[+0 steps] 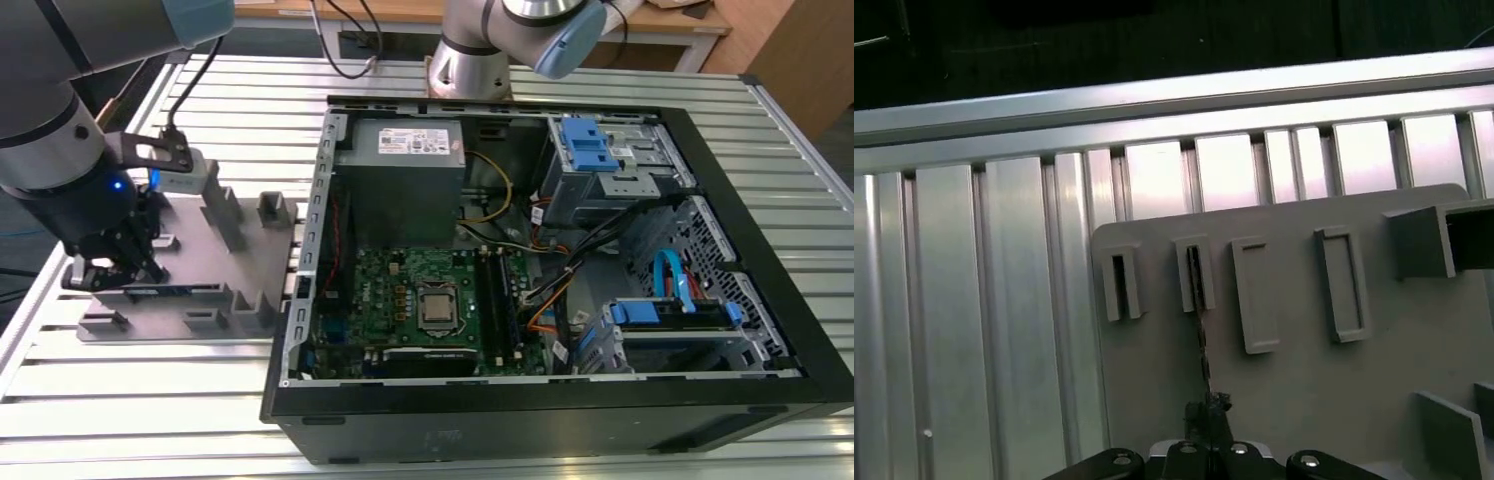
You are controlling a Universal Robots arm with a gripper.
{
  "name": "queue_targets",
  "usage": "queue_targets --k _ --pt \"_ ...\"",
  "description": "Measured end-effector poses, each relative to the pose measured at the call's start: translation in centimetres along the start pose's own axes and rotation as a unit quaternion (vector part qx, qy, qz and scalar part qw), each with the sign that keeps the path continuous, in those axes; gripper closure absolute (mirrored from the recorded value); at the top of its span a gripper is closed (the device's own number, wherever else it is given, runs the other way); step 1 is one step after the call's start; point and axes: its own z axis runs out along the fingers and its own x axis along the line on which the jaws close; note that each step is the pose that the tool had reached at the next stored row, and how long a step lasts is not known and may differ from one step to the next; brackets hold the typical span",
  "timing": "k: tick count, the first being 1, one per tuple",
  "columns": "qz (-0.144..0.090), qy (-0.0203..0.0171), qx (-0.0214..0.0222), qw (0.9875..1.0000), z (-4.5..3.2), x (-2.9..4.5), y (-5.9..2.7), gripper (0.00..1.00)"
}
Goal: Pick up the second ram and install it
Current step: 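Pick up the second ram and move it above second insertion slot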
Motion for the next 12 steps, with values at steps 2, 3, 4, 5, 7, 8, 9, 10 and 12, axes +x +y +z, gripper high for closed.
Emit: queue_targets --k 2,3,4,5,7,8,9,10,12 --pt "-0.006 0.0003 -0.0001 1.0000 0.00 0.00 0.00 0.89" --pt "-0.010 0.0004 -0.0002 1.0000 0.00 0.00 0.00 0.89" --pt "-0.013 0.0006 -0.0003 0.9999 0.00 0.00 0.00 0.89" --pt "-0.016 0.0007 -0.0003 0.9999 0.00 0.00 0.00 0.89" --pt "-0.022 0.0010 -0.0005 0.9997 0.00 0.00 0.00 0.89" --pt "-0.025 0.0011 -0.0006 0.9997 0.00 0.00 0.00 0.89" --pt "-0.029 0.0012 -0.0006 0.9996 0.00 0.00 0.00 0.89" --pt "-0.032 0.0014 -0.0007 0.9995 0.00 0.00 0.00 0.89" --pt "-0.038 0.0016 -0.0008 0.9993 0.00 0.00 0.00 0.89"
